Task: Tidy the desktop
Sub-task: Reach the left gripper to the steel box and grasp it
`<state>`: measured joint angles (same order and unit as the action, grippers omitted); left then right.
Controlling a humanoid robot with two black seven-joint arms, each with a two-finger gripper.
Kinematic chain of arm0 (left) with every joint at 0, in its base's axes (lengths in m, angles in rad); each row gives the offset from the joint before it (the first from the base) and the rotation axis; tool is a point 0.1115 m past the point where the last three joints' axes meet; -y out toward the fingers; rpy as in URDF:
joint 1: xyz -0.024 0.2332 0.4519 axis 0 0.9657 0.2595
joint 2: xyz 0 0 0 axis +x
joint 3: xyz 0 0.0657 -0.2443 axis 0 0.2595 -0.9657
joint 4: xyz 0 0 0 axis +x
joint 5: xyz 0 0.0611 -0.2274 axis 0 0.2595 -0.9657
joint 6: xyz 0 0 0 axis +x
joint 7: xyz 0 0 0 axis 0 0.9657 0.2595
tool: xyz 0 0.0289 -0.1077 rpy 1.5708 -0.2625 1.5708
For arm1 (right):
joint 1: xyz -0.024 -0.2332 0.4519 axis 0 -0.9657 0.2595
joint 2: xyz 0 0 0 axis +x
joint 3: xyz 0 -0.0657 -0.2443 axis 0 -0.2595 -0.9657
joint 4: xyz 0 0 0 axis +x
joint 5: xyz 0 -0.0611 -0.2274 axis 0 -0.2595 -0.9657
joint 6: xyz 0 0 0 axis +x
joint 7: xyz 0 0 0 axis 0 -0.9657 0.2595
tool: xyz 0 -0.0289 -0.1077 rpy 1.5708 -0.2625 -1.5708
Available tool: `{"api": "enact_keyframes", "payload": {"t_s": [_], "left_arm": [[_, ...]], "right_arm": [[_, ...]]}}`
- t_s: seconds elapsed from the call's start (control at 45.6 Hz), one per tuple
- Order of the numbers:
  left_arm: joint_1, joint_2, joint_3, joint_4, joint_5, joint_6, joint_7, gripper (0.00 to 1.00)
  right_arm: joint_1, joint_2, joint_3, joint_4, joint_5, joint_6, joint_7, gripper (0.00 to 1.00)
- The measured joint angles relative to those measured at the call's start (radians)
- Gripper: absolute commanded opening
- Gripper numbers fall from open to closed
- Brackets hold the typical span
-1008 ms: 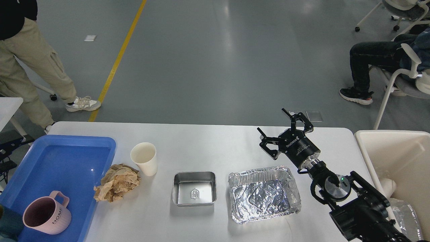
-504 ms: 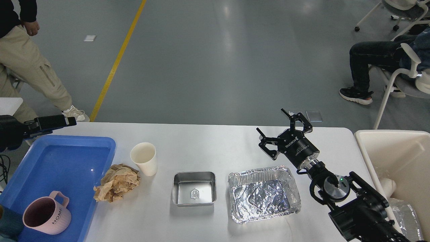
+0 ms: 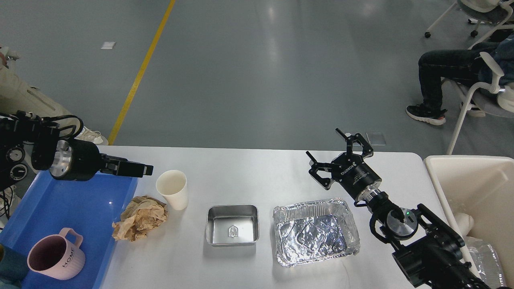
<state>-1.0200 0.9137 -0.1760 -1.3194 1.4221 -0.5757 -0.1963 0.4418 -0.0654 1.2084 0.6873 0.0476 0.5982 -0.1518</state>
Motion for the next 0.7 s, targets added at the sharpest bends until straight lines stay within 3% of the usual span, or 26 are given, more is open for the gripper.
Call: {"api": "enact_keyframes", "payload": {"t_s": [0.219,0.482,0.701], "left_arm": [[-0.025,-0.078,0.020,0.000,0.093,-0.061,-0.015,0.97],[-0.082,-0.177,0.052,0.000,0.359,-0.108,-0.121,0.97],[-0.088,-0.328,0.072,0.038,0.473,-0.108,-0.128,0.97]], "right_arm": [[0.000,-0.003,0.000,0.001,0.000,0.000,0.000,1.00],[-0.001,-0.005,0.005,0.004,0.000,0.001,0.000,1.00],[-0.004,-0.006,0.008,0.017,0.000,0.002,0.000,1.00]]}}
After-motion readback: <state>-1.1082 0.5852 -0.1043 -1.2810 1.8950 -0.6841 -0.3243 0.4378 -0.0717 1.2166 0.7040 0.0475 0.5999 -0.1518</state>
